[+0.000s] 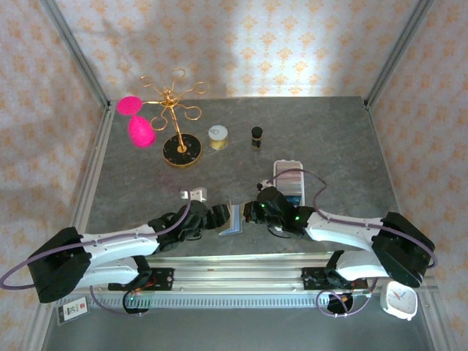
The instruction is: Put the credit cards into the card holder
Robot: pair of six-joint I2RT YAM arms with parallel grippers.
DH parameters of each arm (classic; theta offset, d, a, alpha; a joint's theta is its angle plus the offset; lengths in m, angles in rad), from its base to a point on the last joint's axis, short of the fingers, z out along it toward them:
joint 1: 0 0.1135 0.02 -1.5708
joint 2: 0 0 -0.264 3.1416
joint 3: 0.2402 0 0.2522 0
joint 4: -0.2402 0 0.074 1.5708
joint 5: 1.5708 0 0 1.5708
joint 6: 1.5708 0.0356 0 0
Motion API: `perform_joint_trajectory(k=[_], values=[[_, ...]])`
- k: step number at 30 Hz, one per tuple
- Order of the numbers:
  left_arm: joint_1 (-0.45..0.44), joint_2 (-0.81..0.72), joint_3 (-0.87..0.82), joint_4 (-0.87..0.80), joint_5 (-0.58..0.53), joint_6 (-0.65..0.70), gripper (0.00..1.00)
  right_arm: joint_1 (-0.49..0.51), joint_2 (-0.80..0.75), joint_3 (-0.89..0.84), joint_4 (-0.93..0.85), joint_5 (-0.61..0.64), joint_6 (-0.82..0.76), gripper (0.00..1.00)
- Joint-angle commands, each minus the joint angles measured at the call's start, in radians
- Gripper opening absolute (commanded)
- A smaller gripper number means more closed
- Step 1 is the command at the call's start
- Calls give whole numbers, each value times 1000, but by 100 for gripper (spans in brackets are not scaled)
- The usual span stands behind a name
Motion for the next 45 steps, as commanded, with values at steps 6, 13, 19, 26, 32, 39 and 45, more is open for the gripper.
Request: perform_joint_trajectory(k=[6,13,19,26,32,39,45], values=[[-6,73,90,-70,-23,55,82,4,-24,4,36,-5,7,0],[-6,130,108,-112,-67,61,81,4,-59,-7,37,-3,14,0],[-7,152,101,-84,-33,75,83,4,-82,-30,82,-24,25,0],[-6,164,99,-56,-1,78,84,4,-74,-34,75,-20,26,0],[-6,189,108,-84,-14,85,83,4,-83,-36,72,-21,26,0],[-6,195,112,-96,-18,96,80,4,-88,-38,63,-8,29,0],[-7,169,87,-129,-71,82,74,3,-87,-40,21,44,40,0]])
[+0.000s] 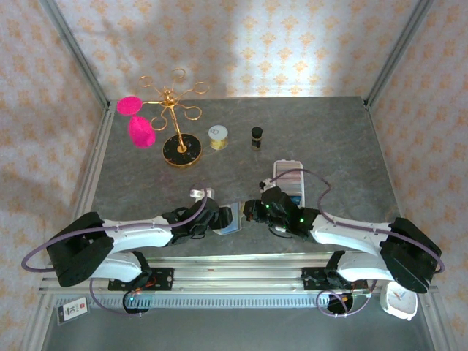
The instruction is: Put the credit cards into the card holder
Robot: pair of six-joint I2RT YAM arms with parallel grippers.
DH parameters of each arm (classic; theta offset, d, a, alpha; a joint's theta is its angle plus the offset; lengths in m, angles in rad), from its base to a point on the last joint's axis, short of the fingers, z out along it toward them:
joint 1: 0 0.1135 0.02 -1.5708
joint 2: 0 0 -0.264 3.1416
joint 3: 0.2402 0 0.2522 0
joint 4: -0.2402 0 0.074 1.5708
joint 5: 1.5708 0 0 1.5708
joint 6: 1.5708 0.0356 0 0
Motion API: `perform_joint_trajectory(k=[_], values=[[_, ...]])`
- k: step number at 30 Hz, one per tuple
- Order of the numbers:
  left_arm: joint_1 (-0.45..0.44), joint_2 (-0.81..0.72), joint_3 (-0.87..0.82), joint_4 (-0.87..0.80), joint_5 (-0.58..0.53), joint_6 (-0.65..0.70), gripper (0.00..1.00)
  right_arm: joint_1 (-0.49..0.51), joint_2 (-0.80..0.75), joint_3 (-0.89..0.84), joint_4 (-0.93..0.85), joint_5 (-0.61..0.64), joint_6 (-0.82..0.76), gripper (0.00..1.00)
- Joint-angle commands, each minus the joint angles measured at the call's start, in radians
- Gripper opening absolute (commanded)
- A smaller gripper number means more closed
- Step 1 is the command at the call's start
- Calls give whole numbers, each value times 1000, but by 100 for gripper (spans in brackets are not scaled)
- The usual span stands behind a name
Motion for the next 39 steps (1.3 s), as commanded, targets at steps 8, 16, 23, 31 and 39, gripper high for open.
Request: perform_joint_trajectory(k=[8,16,23,31,39], values=[[-6,-44,-23,-116,-142,-1,71,3,-17,-22,-35,81,25,0],[-7,-65,-44,-159,-191,-18,70,3,-9,-26,-52,108,33,0],[-5,-67,-41,-220,-249,-51,76,4,14,-17,-74,131,31,0],[-3,-106,-35,-312,-345,-131,77,3,34,-13,-73,133,32,0],[32,-316,-32,-414,-401,-221,73,4,34,1,-63,136,34,0]])
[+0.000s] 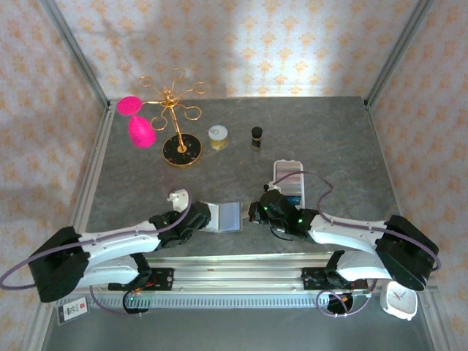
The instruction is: Put the credit cards into the card holder
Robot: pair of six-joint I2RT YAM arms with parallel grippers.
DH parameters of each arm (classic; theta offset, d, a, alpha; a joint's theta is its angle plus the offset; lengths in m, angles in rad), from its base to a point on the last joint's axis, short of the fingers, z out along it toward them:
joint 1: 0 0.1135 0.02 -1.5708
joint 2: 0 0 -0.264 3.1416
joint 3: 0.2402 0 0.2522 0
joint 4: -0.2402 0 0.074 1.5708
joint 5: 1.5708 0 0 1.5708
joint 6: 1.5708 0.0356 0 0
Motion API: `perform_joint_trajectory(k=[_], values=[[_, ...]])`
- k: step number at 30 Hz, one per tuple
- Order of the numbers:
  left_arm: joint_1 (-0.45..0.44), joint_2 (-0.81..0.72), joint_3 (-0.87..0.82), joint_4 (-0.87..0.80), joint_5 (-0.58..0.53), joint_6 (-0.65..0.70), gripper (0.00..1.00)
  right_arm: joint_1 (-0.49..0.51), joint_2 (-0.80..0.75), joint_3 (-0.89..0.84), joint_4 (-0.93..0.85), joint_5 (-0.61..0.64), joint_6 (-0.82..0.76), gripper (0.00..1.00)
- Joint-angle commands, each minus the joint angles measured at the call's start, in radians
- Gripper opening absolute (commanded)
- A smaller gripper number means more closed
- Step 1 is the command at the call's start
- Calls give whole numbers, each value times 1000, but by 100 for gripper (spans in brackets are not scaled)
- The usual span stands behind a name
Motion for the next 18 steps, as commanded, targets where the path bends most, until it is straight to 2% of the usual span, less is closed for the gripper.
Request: perform_joint_trajectory(k=[1,6,9,10,15,18], values=[[17,-135,7,-103,-80,-51,72,4,5,17,-11,37,6,0],[19,-349,-6,-74,-33,12,70,3,8,18,-4,26,2,0],[20,-391,12,-48,43,45,51,4,10,18,-1,20,3,0],[19,-389,20,-28,83,62,50,4,10,18,1,17,4,0],[14,-239,67,137,349,142,32,4,5,18,13,0,1,0],[-13,-87,131,156,405,180,19,4,1,19,13,0,1,0]])
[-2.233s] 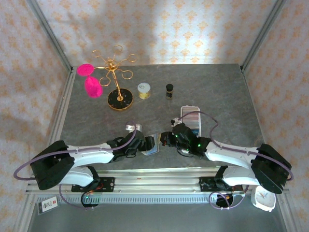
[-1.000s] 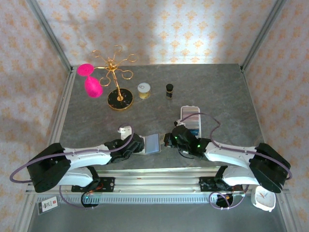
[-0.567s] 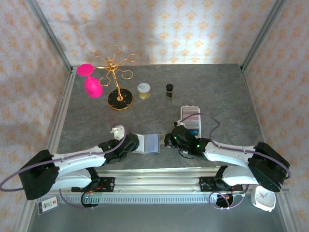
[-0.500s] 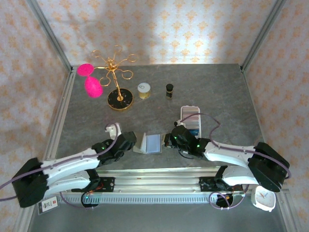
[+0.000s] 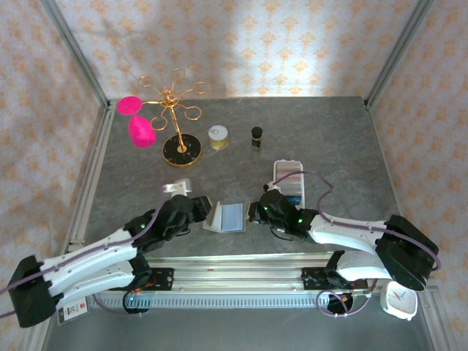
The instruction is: Put the credit cards into the card holder
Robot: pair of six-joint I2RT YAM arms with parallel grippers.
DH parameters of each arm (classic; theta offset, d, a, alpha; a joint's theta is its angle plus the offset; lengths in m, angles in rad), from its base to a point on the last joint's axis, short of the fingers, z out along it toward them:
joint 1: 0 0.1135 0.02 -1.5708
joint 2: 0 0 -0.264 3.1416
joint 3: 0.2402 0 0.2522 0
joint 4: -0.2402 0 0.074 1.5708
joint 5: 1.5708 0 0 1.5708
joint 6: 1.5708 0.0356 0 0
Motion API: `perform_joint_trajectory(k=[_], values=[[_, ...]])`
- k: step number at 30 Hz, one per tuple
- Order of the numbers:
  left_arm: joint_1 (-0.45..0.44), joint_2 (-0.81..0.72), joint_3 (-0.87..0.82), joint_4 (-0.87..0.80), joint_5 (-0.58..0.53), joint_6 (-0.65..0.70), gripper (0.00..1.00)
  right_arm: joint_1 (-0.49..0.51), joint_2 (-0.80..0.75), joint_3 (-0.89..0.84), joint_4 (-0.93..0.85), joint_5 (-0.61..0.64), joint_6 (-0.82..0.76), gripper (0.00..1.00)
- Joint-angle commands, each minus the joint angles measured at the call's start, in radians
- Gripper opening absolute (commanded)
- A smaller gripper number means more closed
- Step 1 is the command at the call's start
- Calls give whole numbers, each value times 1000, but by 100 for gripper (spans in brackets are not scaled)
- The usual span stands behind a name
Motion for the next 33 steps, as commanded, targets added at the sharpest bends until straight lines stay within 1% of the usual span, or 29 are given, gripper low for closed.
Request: perform_joint_trajectory(k=[1,5,8,12,15,24,30,33], values=[[-30,137,78,71,125,77,18,4,0,19,11,5,0,0],[-41,314,127,64,107,106,10,4,0,17,3,8,2,0],[-41,395,134,45,36,96,10,3,-2,15,-6,15,0,0],[-39,454,111,29,-59,76,10,4,-2,16,-18,30,-3,0],[-37,487,78,32,-105,47,10,4,7,14,-21,40,-3,0],[-27,543,-12,62,-120,-8,9,4,63,21,-53,103,10,0],[-27,554,-42,110,-67,-15,9,4,90,21,-46,101,20,0],[-27,545,-47,117,-50,-15,9,4,74,33,-63,93,7,0]])
